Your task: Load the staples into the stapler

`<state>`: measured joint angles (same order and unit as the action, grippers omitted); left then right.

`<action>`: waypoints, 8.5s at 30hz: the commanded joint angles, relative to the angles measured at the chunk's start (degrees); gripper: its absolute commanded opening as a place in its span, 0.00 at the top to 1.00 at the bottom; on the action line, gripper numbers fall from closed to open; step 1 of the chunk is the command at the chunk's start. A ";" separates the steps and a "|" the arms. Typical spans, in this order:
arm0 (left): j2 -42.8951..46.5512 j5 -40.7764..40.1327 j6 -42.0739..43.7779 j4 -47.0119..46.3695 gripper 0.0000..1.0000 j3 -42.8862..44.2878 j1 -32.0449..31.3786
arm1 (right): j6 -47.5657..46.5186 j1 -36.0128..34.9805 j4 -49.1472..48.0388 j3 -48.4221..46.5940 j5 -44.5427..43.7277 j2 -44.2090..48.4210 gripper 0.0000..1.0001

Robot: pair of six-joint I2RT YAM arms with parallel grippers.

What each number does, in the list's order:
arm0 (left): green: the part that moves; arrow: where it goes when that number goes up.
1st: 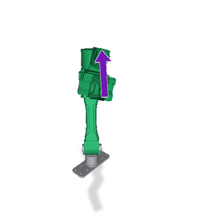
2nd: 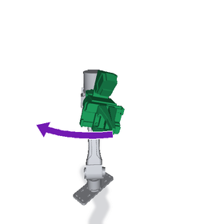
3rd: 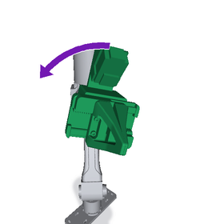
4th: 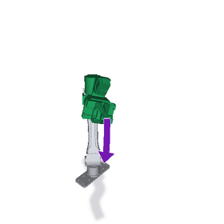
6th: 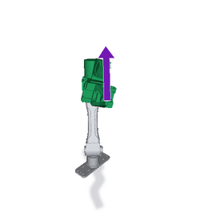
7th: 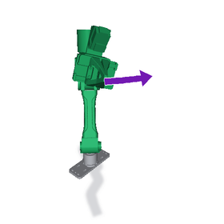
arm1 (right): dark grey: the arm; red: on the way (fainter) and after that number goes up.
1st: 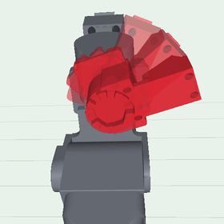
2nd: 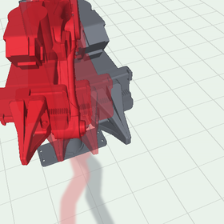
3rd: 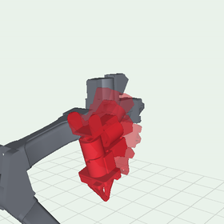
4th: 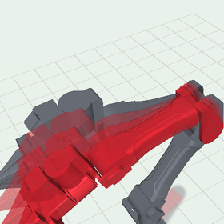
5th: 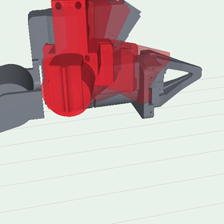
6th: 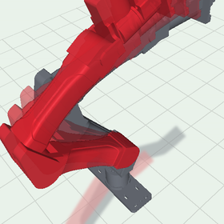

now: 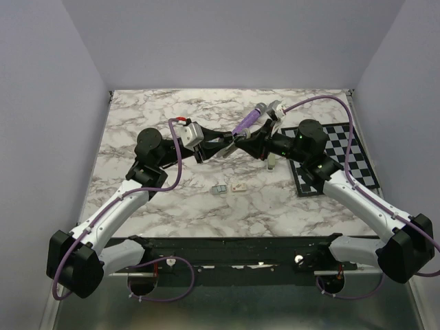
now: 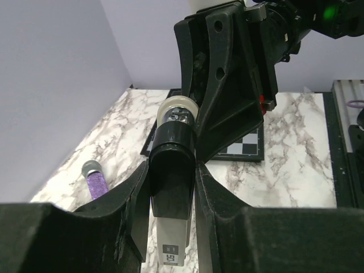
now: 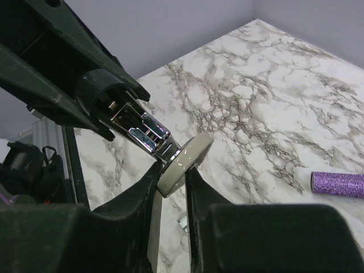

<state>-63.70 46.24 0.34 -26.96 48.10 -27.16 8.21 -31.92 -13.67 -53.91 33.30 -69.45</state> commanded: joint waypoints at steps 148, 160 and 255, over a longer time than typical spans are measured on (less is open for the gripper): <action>-9.95 -22.15 21.36 43.47 1.00 22.48 -11.44 | 54.73 12.15 -50.93 28.59 -2.99 3.28 0.76; -13.90 -22.15 29.88 54.02 1.00 19.58 2.36 | 49.45 12.15 -52.25 34.75 -2.01 -5.26 0.36; 13.00 -51.75 -5.96 1.75 0.01 -11.62 -14.75 | 39.05 9.86 2.18 8.90 -7.73 2.82 0.99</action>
<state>-47.72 -0.80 -0.84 -16.25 39.66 -37.43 37.82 -21.69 -0.14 -48.36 19.53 -69.63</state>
